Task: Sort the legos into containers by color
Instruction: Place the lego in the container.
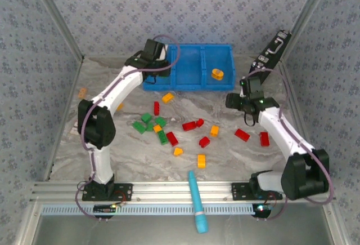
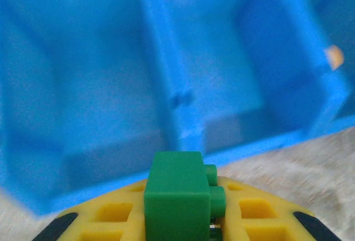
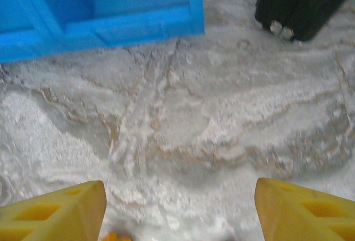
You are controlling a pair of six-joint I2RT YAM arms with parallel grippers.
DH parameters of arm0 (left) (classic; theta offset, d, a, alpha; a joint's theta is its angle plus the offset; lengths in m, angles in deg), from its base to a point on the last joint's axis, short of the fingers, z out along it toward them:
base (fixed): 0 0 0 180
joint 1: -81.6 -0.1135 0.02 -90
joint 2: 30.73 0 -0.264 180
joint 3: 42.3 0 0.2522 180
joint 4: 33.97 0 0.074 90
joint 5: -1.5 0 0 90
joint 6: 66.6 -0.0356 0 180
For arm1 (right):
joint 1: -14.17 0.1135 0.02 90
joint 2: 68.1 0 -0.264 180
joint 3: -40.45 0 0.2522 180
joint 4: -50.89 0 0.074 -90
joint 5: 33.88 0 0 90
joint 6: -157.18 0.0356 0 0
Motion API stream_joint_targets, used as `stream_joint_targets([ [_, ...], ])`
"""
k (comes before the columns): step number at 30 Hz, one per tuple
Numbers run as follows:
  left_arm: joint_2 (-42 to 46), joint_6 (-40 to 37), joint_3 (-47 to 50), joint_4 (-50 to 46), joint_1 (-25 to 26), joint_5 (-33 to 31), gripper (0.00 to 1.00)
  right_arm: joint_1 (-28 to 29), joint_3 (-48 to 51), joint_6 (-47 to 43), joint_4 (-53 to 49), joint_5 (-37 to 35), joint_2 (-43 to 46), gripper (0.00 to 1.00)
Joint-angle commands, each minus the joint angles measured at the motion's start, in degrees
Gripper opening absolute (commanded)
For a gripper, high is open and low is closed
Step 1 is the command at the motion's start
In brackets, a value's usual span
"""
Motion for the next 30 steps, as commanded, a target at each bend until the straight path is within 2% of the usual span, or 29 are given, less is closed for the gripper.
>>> stream_joint_targets([
  [1, -5.93, 2.22, -7.26, 2.9, 1.77, 2.24, 0.16, 0.25, 4.12, 3.62, -2.43, 0.64, 4.7, 0.74],
  [9, -23.18, 4.07, -24.93, 1.51, 5.09, 1.95, 0.16, 1.7, 11.53, 8.6, -3.57, 3.64, 10.35, 0.74],
  [16, -28.79, 4.53, -30.86, 1.11, 5.36, 0.23, 0.18, 4.17, 15.05, 11.33, -2.53, 4.56, 11.92, 0.75],
  [24, -31.06, 5.32, -33.35, 0.55, 5.36, -0.34, 0.41, 6.07, 16.97, 12.1, -1.81, 4.35, 10.9, 0.76],
  [27, -31.15, 5.41, -33.43, 0.65, 5.36, -0.49, 0.54, 6.27, 16.93, 12.0, -1.64, 4.11, 10.55, 0.76],
  [30, -30.65, 4.36, -33.62, 0.15, 5.37, -0.56, 0.56, 6.4, 16.76, 11.86, -1.22, 4.07, 10.09, 0.76],
])
